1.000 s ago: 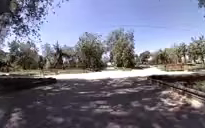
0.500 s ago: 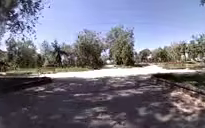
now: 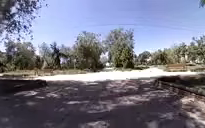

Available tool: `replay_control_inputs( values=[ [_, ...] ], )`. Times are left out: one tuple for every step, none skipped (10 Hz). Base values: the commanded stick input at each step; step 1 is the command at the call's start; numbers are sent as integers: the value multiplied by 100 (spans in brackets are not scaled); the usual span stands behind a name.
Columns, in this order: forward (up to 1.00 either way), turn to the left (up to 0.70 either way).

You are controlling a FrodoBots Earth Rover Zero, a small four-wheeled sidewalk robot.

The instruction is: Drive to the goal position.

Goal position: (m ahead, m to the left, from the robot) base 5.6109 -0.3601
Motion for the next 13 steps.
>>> replay_control_inputs(
  values=[
    [70,1],
    [70,1],
    [70,1],
    [70,1],
    [70,1],
    [70,1],
    [70,1],
    [70,1],
    [70,1],
    [70,1],
    [70,1],
    [70,1],
    [70,1]
  ],
)
